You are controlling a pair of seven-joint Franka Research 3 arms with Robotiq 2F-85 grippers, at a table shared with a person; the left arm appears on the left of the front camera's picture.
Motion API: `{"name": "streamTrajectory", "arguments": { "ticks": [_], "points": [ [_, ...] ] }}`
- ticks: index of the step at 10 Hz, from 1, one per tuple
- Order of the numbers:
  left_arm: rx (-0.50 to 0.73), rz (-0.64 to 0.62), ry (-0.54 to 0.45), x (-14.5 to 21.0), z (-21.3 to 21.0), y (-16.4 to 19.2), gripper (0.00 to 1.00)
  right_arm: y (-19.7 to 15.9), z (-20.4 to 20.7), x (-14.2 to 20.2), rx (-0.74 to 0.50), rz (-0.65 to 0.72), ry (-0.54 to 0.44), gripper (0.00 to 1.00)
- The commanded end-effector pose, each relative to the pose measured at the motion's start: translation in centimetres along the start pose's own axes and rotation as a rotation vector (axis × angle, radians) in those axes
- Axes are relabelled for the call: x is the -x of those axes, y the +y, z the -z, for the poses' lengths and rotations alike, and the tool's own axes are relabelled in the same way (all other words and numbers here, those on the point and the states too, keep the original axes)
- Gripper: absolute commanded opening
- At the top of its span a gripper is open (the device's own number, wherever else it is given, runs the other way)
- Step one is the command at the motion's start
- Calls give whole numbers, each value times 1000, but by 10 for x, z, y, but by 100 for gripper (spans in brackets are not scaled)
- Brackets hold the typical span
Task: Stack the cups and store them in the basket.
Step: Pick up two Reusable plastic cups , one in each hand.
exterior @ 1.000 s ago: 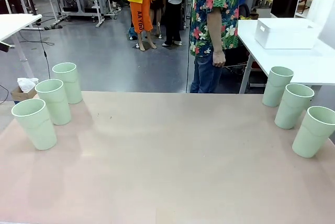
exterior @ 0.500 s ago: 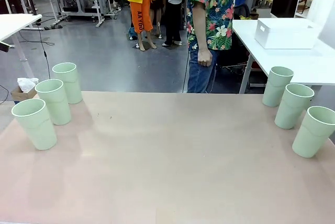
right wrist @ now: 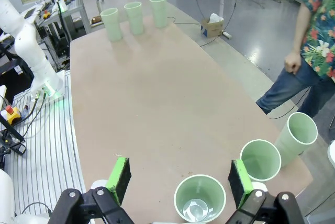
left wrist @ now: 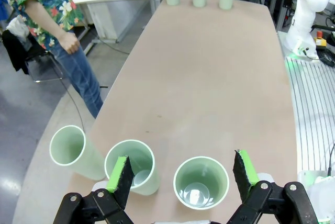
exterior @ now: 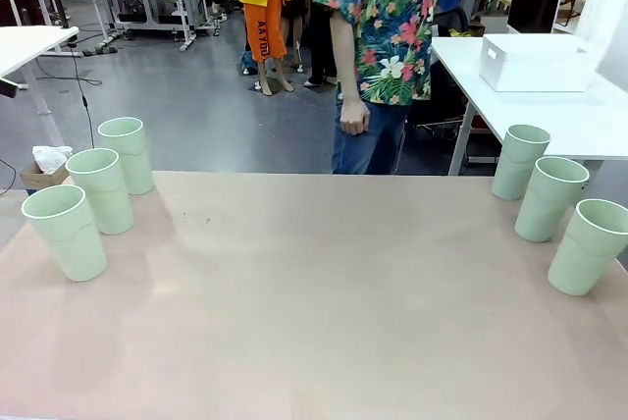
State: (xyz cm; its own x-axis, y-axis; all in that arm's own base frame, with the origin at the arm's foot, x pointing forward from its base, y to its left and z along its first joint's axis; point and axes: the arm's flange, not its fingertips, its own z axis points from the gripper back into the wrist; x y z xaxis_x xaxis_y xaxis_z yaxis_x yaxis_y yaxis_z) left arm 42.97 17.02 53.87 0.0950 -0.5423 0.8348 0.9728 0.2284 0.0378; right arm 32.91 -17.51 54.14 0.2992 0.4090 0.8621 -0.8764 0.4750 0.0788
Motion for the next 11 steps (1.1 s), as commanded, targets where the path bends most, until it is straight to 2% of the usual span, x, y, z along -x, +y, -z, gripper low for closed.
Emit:
{"name": "streamTrajectory", "arguments": {
  "ticks": [1,11],
  "points": [
    [4,3,2,1,0,0,100,-2,0,-2,0,-23,-27,100],
    [4,3,2,1,0,0,100,-2,0,-2,0,-23,-27,100]
  ]
}}
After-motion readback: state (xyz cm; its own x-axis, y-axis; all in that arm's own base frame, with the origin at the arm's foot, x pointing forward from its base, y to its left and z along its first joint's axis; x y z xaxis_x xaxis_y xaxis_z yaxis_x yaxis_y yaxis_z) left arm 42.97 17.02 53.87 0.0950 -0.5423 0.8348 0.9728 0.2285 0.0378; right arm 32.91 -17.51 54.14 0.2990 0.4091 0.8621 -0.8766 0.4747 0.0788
